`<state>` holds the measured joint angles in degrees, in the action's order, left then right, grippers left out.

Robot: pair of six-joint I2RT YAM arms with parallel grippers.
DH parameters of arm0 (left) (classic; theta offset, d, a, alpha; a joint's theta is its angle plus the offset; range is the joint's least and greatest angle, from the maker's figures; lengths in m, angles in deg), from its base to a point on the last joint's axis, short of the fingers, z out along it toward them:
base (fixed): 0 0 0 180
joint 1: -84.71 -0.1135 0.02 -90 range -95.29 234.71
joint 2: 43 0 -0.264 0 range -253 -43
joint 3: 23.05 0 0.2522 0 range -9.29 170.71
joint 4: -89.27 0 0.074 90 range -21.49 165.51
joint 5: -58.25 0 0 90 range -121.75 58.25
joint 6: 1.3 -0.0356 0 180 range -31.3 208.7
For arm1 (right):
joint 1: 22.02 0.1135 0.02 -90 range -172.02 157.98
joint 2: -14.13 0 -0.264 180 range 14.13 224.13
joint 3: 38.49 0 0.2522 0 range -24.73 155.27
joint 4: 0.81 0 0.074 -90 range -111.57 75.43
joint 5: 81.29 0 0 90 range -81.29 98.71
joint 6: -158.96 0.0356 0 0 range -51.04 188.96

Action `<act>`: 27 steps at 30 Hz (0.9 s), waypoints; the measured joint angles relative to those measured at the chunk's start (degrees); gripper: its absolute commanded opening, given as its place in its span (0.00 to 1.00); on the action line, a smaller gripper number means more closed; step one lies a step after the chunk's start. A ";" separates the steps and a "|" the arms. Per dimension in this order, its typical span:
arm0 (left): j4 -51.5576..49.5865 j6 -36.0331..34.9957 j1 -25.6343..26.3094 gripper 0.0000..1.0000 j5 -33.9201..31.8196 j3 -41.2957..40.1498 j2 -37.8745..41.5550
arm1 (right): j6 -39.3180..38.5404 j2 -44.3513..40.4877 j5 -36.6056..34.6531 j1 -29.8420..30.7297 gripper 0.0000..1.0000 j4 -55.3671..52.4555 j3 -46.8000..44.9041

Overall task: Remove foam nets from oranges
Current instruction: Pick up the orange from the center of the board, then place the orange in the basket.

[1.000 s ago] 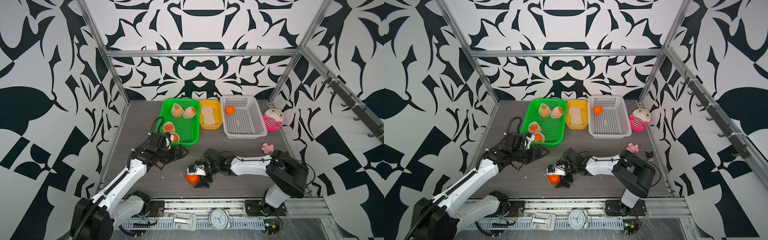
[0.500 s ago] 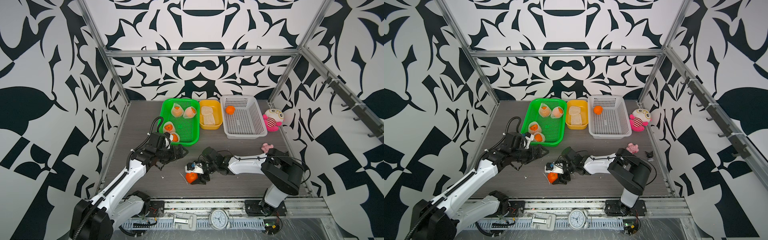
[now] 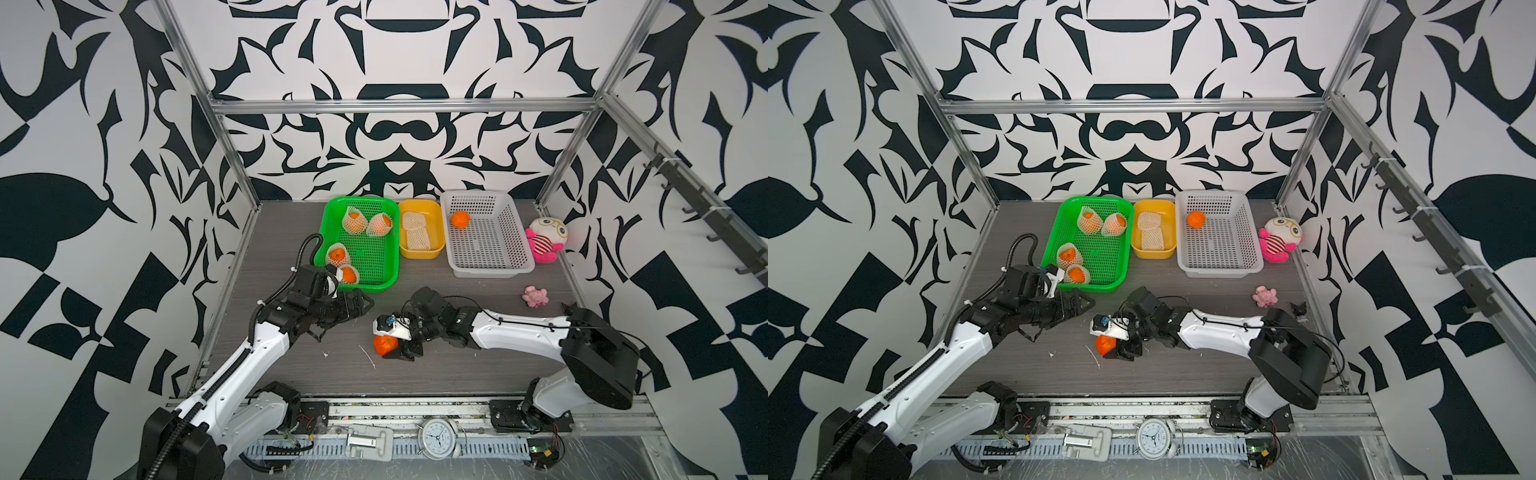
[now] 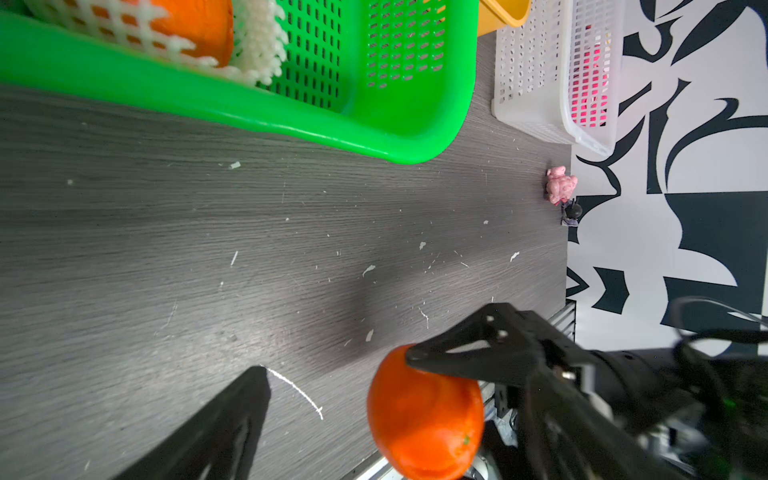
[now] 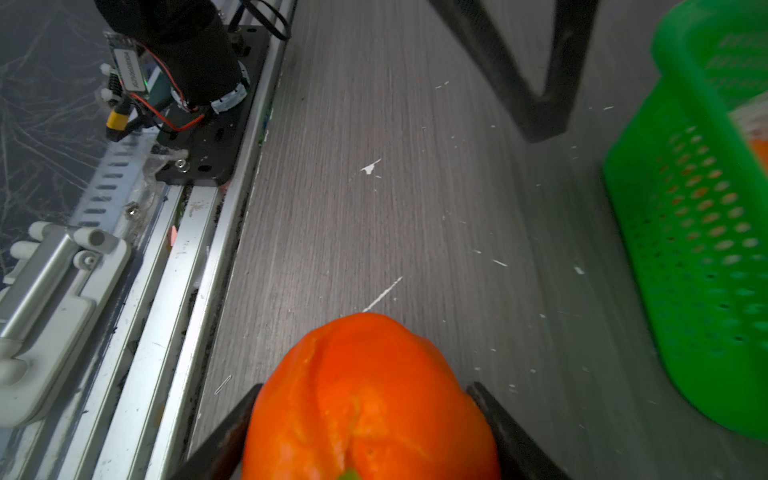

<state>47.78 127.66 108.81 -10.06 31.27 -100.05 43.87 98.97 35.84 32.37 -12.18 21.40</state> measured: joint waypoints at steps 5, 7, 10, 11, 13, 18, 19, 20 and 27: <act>-0.37 0.00 -0.02 1.00 0.83 2.19 -1.05 | 1.60 -8.74 -5.90 -4.42 0.50 -7.87 6.62; 0.11 0.04 0.00 1.00 1.60 3.56 -2.36 | 2.93 -10.71 -8.35 -8.59 0.43 -9.86 9.11; 0.68 0.07 0.52 0.99 2.27 5.88 -4.85 | 6.45 -11.26 -11.65 -16.37 0.38 -12.11 12.09; 0.87 0.04 0.85 1.00 2.45 6.99 -5.97 | 8.24 -10.82 -12.35 -19.52 0.36 -12.83 13.03; 1.09 0.02 1.49 0.99 2.71 9.07 -7.89 | 12.13 -9.22 -13.51 -25.99 0.30 -14.51 15.19; 2.16 -0.59 2.19 0.99 2.99 13.77 -11.96 | 22.01 -0.31 -16.90 -40.13 0.26 -18.10 23.61; 2.16 -0.87 2.21 0.99 2.97 14.38 -12.55 | 23.23 1.57 -17.55 -41.92 0.26 -18.47 25.14; 2.21 -1.05 2.21 0.99 2.97 14.99 -13.22 | 24.63 3.85 -18.53 -43.74 0.26 -18.80 26.95; 3.02 -2.40 2.21 0.99 2.95 17.70 -18.58 | 28.85 19.78 -23.21 -49.53 0.26 -21.57 39.89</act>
<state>50.80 125.26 111.01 -7.11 48.97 -118.63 72.73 118.75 12.63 -17.16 -33.75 61.29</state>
